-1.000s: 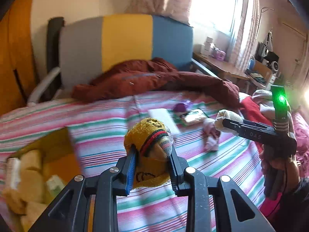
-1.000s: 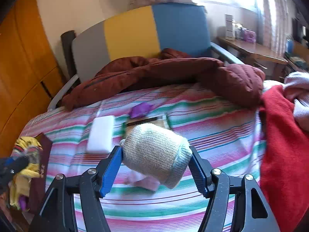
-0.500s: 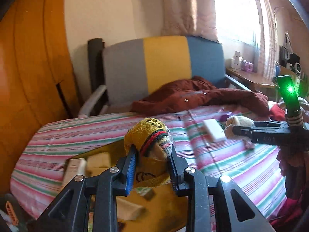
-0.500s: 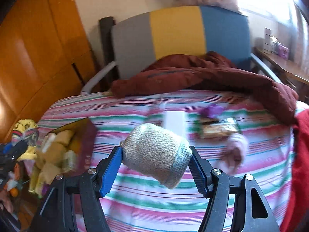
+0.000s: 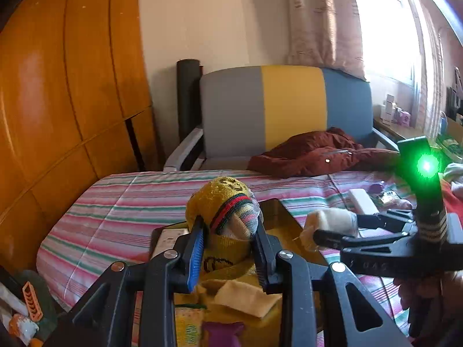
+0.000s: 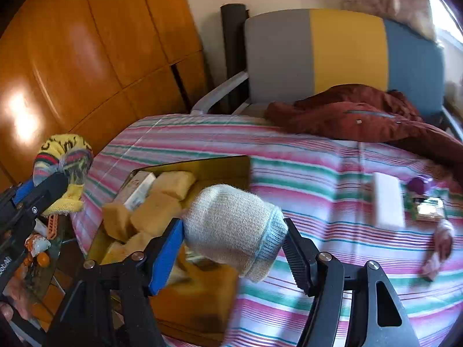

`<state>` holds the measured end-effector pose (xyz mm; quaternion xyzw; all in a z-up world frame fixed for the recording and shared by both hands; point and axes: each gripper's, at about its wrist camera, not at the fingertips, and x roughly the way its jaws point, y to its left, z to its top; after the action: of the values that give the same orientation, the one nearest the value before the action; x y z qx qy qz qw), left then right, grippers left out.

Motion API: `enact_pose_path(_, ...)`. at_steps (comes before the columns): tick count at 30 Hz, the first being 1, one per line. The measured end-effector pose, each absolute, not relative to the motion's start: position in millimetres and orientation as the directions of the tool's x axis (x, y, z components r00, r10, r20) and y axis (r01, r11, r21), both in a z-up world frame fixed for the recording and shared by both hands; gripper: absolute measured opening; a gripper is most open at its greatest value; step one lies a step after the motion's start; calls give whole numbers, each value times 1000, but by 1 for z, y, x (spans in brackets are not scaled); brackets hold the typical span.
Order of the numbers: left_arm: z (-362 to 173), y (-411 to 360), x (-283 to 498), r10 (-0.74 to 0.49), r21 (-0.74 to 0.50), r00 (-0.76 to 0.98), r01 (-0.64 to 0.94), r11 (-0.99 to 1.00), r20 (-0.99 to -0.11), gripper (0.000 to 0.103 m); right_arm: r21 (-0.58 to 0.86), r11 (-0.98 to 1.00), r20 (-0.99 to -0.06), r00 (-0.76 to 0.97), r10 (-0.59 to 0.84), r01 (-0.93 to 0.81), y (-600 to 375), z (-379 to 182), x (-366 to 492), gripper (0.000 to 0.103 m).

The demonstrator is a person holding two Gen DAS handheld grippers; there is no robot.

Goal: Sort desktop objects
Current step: 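Carry the yellow cap and white sock to the tin tray, then open the left gripper to drop the yellow cap while right gripper drops white sock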

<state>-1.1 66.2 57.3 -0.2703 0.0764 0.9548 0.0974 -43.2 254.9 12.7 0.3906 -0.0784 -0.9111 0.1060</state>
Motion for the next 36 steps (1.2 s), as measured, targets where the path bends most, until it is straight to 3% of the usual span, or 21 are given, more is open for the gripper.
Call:
enact_pose_path(15,41,32,-12,133,31,-813,-183,-983,-566,30,194,-966,-737,-624,-260,172,204,-1,-66,68)
enact_pose_path(19,18,26,-23,122,15,-781,-166,-986,-612,31,186,-970,-743,-623,-245,160,197,-2,-77,68)
enact_pose_path(23,-18,15,-45,111,-23,-697,-135,-991,-709,41,159,-976,-749,-625,-219,151,190,-3,-89,71)
enact_pose_path(26,-34,10,-52,110,-39,-657,-122,-992,-746,43,155,-975,-744,-631,-220,157,188,0,-95,73)
enact_pose_path(36,-25,7,-41,123,-66,-687,-109,-992,-716,43,30,-984,-712,-688,-142,173,171,23,-75,73)
